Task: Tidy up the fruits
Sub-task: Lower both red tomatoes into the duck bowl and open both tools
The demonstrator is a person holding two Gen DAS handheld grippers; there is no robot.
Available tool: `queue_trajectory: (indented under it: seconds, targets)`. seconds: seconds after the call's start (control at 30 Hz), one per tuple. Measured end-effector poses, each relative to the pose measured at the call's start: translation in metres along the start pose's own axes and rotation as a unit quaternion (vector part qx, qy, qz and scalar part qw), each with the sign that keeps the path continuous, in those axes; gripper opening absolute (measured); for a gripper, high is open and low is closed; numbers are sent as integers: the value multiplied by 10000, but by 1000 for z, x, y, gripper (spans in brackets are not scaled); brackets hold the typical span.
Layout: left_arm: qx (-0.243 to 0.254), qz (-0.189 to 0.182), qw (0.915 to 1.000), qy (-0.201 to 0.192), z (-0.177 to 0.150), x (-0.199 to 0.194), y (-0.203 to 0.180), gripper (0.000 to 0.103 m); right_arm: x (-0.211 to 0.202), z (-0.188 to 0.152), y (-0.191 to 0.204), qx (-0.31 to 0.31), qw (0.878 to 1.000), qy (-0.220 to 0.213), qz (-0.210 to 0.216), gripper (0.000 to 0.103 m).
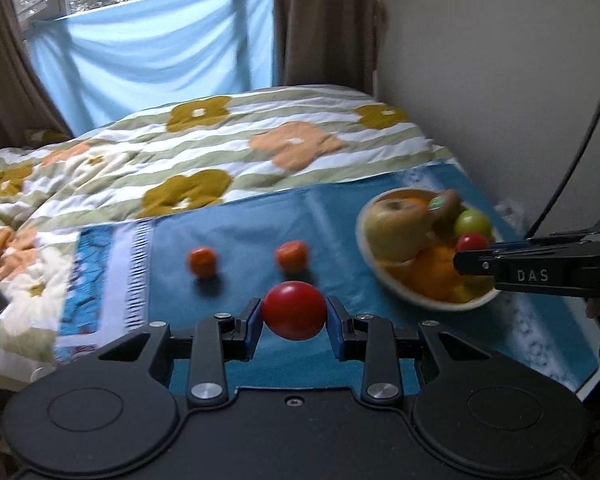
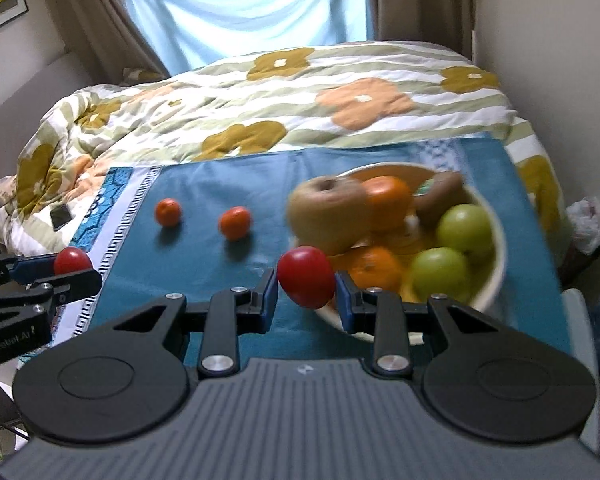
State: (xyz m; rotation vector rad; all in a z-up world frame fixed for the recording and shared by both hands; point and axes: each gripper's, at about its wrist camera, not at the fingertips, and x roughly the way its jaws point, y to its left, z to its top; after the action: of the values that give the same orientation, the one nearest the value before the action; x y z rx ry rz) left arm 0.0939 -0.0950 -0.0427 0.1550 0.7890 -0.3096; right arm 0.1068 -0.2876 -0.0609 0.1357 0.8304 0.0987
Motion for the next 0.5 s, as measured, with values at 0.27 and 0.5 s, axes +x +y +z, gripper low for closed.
queue_trajectory:
  seconds: [0.27,0.5]
  targets:
    - [82,-204,9997,-59,26,23,-61,37,-9,12,-64,30,10000,-9,-34,46]
    - [135,-225,9997,-26,45,54,-103,37,-6,24,-109,-24,10000,-24,23,46]
